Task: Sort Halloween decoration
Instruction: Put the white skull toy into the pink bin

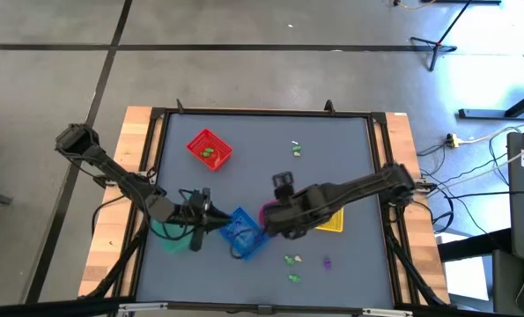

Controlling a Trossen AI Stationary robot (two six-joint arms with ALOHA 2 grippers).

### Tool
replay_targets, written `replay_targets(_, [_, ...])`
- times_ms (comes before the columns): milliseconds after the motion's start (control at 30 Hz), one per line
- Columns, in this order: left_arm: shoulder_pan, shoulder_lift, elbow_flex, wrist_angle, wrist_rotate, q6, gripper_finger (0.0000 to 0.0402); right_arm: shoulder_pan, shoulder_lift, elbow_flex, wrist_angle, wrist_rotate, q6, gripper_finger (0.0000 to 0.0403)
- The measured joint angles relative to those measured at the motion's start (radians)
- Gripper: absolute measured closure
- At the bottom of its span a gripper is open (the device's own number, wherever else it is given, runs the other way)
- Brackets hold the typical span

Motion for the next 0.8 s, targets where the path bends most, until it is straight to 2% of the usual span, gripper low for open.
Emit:
replay_targets(133, [0.047, 0.0, 0.0, 0.007, -0.058, 0.0, 0.0346, -0.001, -0.112, -0.109, -0.009, 0.054, 0.002, 0.0237])
replay_targets(267, [0.111, 0.0, 0.0, 0.011, -0.065, 0.003, 0.0346, -0.017, -0.258, -0.302, 0.024, 0.09, 0.003, 0.0237])
replay_targets(400, [0.168, 0.0, 0.0, 0.028, -0.065, 0.072, 0.0346, -0.068, -0.426, -0.533, 0.182, 0.097, 0.003, 0.0237])
replay_targets(533, [0.209, 0.0, 0.0, 0.028, -0.065, 0.113, 0.0346, -0.149, -0.564, -0.705, 0.334, 0.097, 0.0, 0.0237])
replay_targets(667, [0.233, 0.0, 0.0, 0.025, -0.056, 0.161, 0.0346, -0.25, -0.641, -0.809, 0.453, 0.064, -0.002, 0.0237])
replay_targets(800, [0.248, 0.0, 0.0, 0.025, -0.056, 0.247, 0.0346, -0.352, -0.656, -0.861, 0.537, 0.019, -0.004, 0.0237])
